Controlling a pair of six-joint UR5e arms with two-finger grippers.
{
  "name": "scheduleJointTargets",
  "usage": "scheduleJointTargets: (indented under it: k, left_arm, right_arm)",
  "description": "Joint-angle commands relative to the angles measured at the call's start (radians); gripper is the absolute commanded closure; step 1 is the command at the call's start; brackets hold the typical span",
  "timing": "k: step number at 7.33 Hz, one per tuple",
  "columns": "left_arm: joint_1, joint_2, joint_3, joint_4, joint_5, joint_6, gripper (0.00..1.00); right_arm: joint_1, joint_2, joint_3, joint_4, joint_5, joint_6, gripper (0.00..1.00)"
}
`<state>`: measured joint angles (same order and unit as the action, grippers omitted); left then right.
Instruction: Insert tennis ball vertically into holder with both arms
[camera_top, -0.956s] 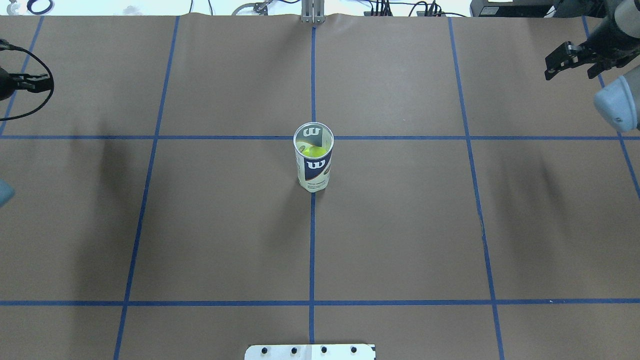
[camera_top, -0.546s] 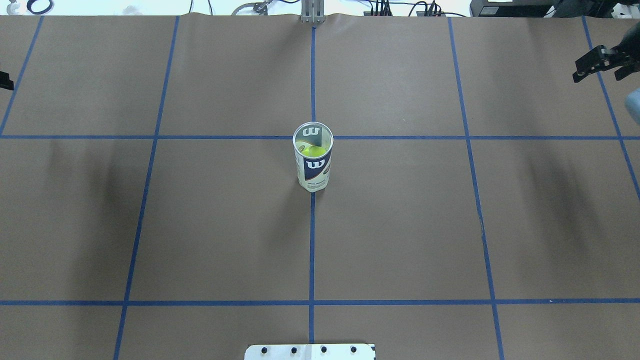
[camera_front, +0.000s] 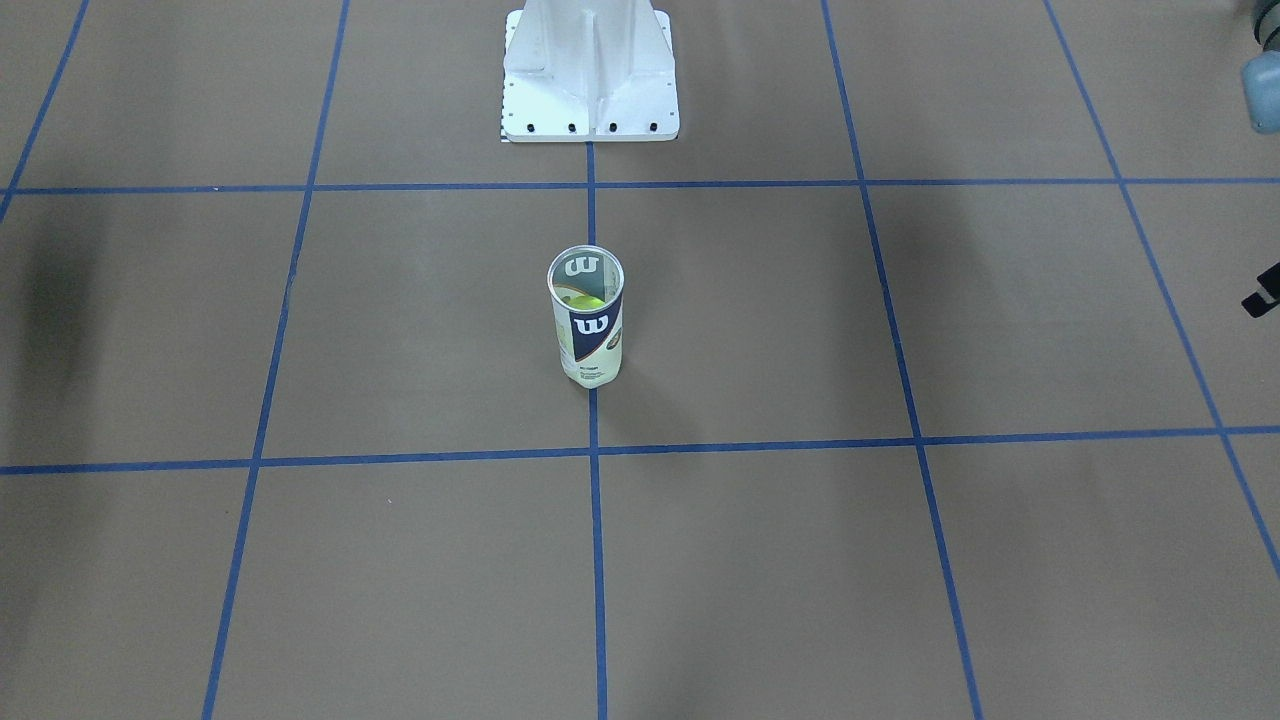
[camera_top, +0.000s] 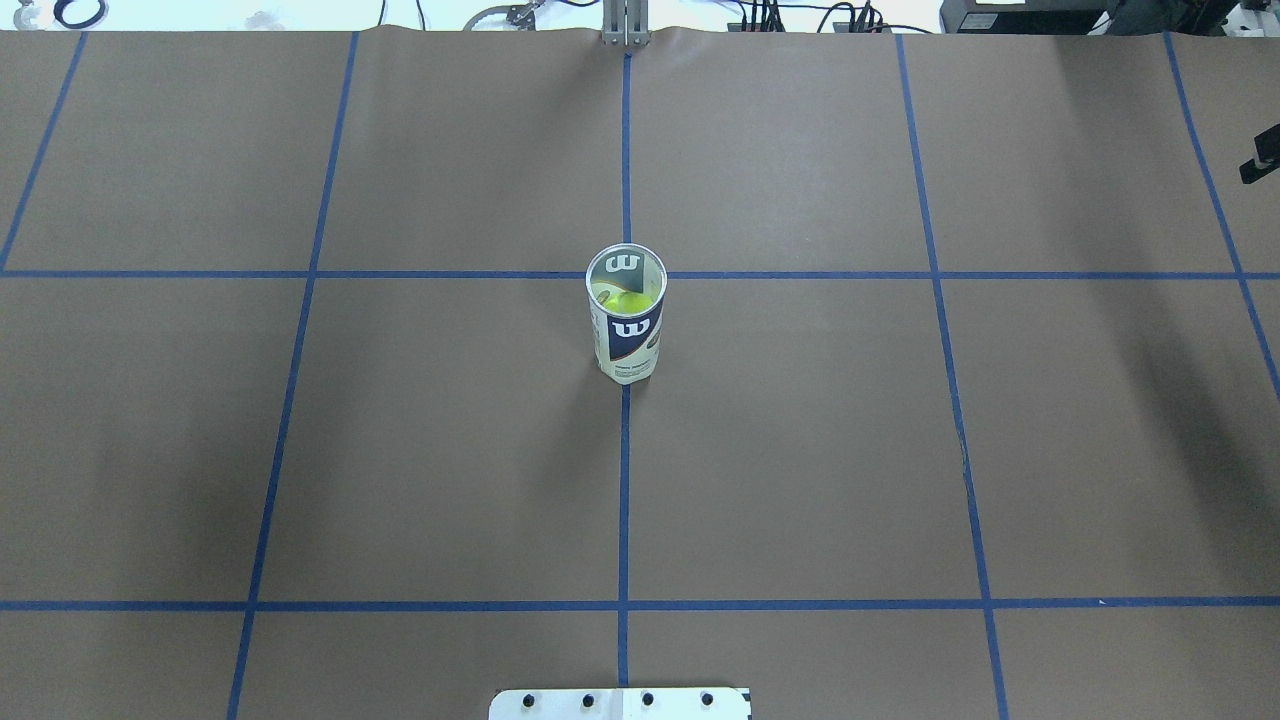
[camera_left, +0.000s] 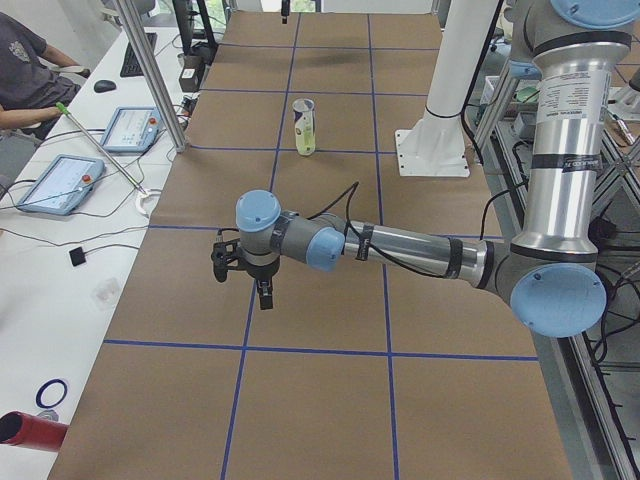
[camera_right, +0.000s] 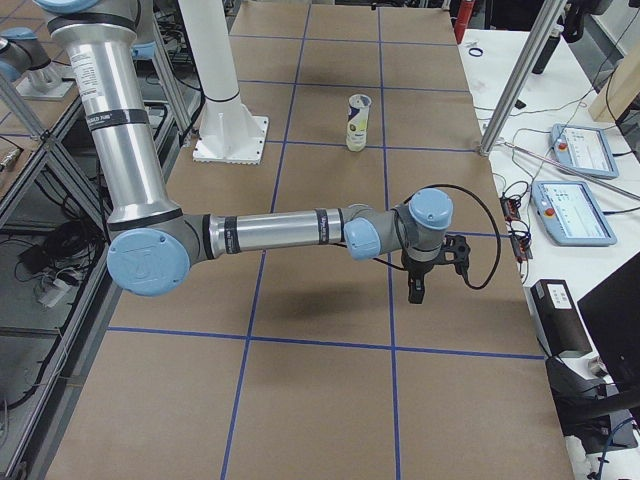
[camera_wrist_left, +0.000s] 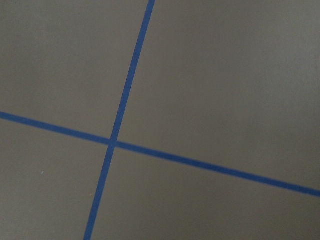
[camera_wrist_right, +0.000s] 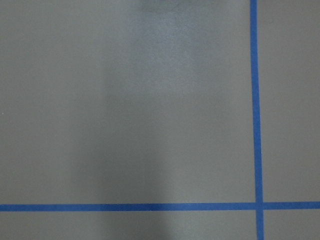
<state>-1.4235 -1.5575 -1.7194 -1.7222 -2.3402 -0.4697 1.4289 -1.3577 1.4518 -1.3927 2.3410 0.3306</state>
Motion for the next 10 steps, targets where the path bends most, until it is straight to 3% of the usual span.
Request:
scheduleJointTargets:
  k: [1, 2, 5, 10]
  left_arm:
    - [-0.026, 0.074, -0.014, 0.013, 0.002, 0.202, 0.0]
    - [-0.04, 0.092, -0.003, 0.013, 0.007, 0.344, 0.0]
    - [-0.064, 0.099, 0.038, 0.006, 0.002, 0.315, 0.0]
    - [-0.064, 0.07, 0.058, 0.001, 0.001, 0.312, 0.0]
  right_arm:
    - [0.021, -0.009, -0.036, -0.019, 0.012, -0.037, 0.01]
    - [0.024, -0.026, -0.025, -0.02, 0.023, -0.038, 0.01]
    - [0.033, -0.037, -0.033, -0.023, 0.017, -0.031, 0.01]
    - [0.042, 0.005, -0.021, -0.178, 0.008, -0.063, 0.01]
